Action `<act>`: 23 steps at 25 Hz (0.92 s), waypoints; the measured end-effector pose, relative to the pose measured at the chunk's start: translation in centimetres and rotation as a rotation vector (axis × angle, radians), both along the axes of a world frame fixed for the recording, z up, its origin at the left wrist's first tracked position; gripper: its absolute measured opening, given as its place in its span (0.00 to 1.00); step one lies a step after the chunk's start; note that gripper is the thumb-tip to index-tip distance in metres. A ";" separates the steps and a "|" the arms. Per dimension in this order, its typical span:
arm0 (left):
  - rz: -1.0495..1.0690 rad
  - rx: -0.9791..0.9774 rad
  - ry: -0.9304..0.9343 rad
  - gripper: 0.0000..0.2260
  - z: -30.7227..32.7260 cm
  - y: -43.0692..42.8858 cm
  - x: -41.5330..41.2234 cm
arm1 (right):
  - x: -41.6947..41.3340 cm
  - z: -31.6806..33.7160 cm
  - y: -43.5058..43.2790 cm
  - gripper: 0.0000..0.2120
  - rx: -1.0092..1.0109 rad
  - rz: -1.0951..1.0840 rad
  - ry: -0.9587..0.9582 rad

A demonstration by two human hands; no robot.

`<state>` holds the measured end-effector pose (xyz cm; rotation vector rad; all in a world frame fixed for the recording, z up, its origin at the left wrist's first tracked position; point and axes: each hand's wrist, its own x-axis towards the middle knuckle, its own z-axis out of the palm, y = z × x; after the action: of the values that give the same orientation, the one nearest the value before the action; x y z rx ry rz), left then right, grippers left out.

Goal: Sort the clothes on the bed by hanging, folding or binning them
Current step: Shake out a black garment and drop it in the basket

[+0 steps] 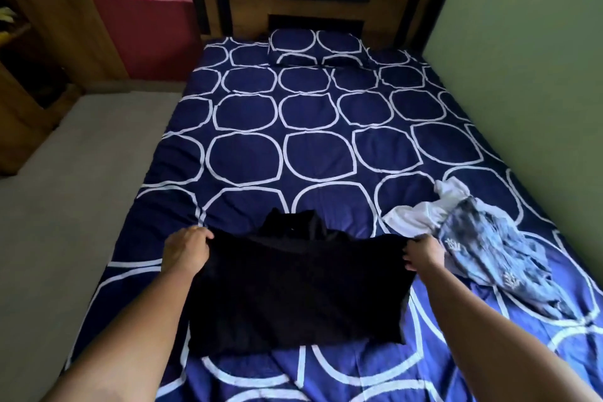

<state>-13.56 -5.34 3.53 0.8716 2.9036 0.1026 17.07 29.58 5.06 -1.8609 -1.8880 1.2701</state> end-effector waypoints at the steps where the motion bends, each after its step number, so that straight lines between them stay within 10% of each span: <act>1: -0.007 -0.035 0.032 0.15 -0.4 1.2 -0.9 | -1.1 -1.2 1.3 0.05 -0.037 0.009 -0.006; 4: 0.003 -0.134 0.058 0.20 -2.1 4.1 -3.3 | -4.4 -3.4 3.8 0.06 0.054 0.147 -0.053; 9: -0.048 -0.057 0.067 0.33 -9.7 6.3 0.0 | -5.9 -9.5 -2.1 0.45 0.166 0.447 -0.235; 14: -0.281 0.020 -0.245 0.26 -18.7 2.3 12.7 | -1.6 -19.3 -12.4 0.39 0.216 0.843 -0.388; 23: 0.248 0.110 -0.201 0.26 -20.5 -3.4 14.4 | 6.1 -21.6 -10.3 0.31 0.268 0.439 -0.539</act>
<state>0.88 -8.74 -16.95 0.4776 2.8210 0.3515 23.20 19.28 -16.58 -1.8251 -2.7008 0.5733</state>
